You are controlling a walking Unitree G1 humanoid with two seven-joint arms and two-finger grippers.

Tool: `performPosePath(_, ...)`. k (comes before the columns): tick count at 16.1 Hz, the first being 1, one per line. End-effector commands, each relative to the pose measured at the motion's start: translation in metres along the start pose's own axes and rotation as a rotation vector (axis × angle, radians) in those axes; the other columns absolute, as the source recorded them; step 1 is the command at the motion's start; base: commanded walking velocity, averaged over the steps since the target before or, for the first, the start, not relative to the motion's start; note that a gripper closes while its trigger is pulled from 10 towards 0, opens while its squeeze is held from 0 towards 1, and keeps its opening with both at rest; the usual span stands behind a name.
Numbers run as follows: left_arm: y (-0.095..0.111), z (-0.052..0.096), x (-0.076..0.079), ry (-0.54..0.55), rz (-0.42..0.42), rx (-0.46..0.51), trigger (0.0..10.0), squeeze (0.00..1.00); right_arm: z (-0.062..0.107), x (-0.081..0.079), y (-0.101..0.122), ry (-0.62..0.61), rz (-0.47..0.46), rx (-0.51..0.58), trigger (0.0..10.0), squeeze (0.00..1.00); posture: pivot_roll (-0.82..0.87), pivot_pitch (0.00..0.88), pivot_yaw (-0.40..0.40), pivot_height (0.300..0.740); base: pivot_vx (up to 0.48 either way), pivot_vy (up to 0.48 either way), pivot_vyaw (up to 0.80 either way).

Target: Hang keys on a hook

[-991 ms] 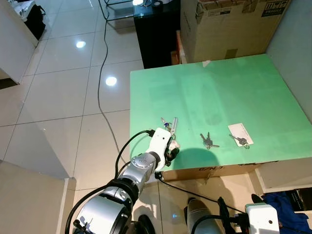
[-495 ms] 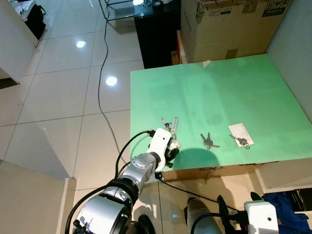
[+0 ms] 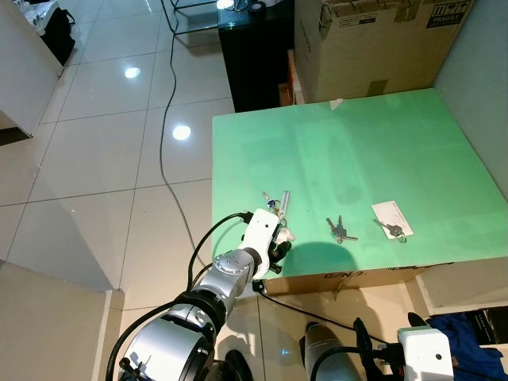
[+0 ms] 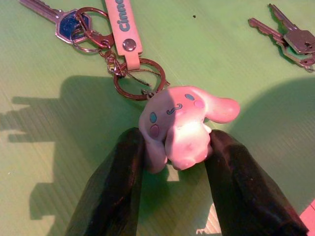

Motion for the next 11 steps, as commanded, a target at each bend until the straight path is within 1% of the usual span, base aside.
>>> performPosePath(1, 0.0237, -0.0168, 0.1203, -0.273, 0.098, 0.034, 0.0, 0.00, 0.0021, -0.0008, -0.0055, 0.004, 0.003, -0.033, 10.0, 0.00, -0.45, 0.220, 0.155, 0.740, 0.000, 0.000, 0.00)
performPosePath(11, 0.0237, -0.0168, 0.1203, -0.273, 0.098, 0.034, 0.0, 0.00, 0.0021, -0.0008, -0.0055, 0.004, 0.003, -0.033, 10.0, 0.00, -0.45, 0.220, 0.155, 0.740, 0.000, 0.000, 0.00)
Point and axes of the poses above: a point about 5 cm out from each wrist's last joint towards the gripper, its own z axis pointing back from the gripper into the wrist, its own y axis along the axis of the wrist's last joint, x = y × z, the point moved 3 cm from there along -z, pointing out of the wrist towards the gripper, and after that the axes turned 8 degrees about -z, right-handed, at the moved point
